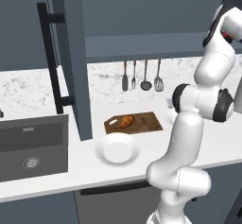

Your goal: From the different types of pastries on the counter, select a croissant and place it on the cutting board. Then retrieve a jar of jam from the cabinet and place it alongside the croissant on the cutting board.

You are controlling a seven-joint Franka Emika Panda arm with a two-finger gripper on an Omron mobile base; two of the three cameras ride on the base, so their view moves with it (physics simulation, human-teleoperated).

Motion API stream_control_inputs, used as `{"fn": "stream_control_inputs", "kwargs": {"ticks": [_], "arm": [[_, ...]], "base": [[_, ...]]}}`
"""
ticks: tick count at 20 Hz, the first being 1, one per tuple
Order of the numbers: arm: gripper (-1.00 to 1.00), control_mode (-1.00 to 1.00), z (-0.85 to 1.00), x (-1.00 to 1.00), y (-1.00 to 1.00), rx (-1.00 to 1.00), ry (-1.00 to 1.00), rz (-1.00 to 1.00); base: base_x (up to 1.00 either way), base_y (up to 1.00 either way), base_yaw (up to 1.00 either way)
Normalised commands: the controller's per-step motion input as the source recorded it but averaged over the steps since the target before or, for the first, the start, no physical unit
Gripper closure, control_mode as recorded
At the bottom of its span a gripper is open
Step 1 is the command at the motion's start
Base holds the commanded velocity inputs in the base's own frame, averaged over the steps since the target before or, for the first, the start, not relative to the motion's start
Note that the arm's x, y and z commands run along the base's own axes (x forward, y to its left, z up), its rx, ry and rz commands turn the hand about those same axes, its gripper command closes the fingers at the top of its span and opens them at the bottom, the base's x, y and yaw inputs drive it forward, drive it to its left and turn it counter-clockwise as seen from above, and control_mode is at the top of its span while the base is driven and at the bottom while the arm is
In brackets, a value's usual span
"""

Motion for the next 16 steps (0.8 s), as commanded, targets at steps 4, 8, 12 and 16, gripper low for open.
{"fn": "stream_control_inputs", "kwargs": {"ticks": [4,8,12,16], "arm": [[-1.0,-1.0,-0.54,0.26,0.05,-0.22,-0.28,0.0],[-1.0,-1.0,-0.58,0.38,0.01,-0.21,-0.24,0.0],[1.0,-1.0,-0.55,0.4,0.0,-0.13,-0.17,0.0],[1.0,-1.0,0.02,0.06,-0.05,0.0,0.04,0.0]], "base": [[0.0,0.0,0.0],[0.0,0.0,0.0],[0.0,0.0,0.0],[0.0,0.0,0.0]]}}
